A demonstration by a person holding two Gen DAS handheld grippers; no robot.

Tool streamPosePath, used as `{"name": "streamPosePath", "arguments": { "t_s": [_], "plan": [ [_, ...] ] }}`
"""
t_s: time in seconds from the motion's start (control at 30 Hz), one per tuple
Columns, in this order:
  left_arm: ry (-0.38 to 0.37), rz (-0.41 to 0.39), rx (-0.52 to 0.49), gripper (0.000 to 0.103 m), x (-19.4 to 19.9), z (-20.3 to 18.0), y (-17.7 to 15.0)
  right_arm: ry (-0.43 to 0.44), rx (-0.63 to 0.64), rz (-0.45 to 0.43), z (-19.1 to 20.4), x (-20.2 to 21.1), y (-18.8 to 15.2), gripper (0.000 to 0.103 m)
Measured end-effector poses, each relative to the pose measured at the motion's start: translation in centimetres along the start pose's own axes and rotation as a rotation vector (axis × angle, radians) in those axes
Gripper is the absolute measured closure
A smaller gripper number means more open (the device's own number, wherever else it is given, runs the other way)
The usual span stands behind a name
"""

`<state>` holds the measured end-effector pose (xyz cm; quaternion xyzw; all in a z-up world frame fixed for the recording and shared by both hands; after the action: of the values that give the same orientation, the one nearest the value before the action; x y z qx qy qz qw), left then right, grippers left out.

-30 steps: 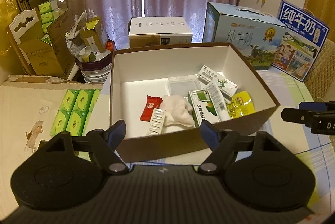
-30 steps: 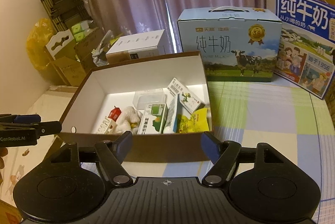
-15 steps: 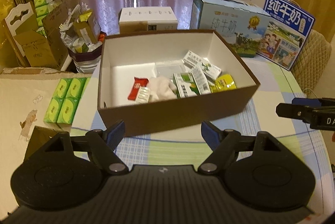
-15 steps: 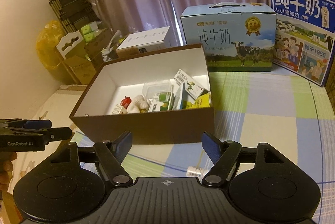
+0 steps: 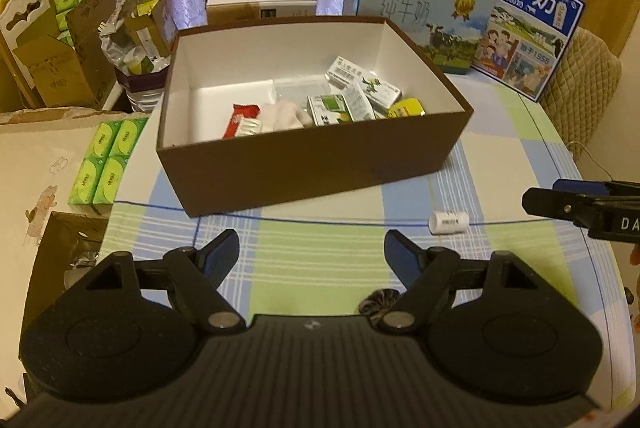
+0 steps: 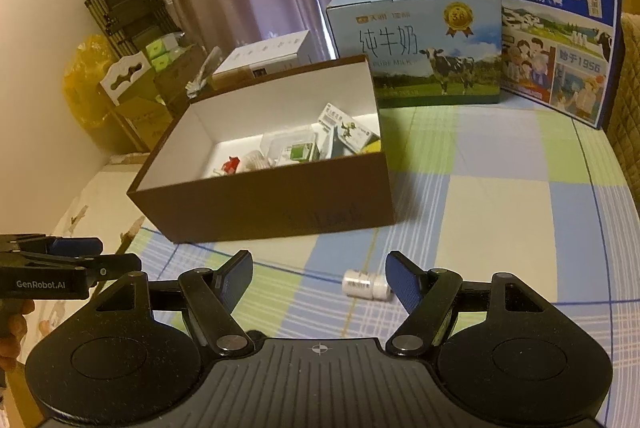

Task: Organize objects
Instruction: 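Withdraw both open tools from the box toward the scrunchie and pill bottle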

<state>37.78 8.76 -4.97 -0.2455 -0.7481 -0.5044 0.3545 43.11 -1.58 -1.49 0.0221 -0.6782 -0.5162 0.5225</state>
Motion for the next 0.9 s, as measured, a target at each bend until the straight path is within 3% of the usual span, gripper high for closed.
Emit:
{"name": "streamPosePath", "arguments": {
  "t_s": [0.47,0.9],
  "plan": [
    [-0.019,0.083,-0.030,0.026,-1.4,-1.6,-3.8,0.002,-0.006,0.126,0.3,-0.3,-4.2,0.032],
    [-0.031,0.143,-0.044,0.026,-2.9,-2.2,-6.7,0.001,-0.024,0.167,0.8,-0.6,-7.0,0.032]
  ]
}}
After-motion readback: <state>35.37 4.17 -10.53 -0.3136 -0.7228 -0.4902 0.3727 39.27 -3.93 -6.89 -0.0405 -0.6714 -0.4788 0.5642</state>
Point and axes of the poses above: each gripper's, at about its wrist camera, not at the fingertips, and x roughly against the way its jaws point, z to its left, y to its top, the point moved 7 cm from there along -x, roughly the way its jaws point, and after that the axes turned 15 degrees about x, right-handed, at the moved point
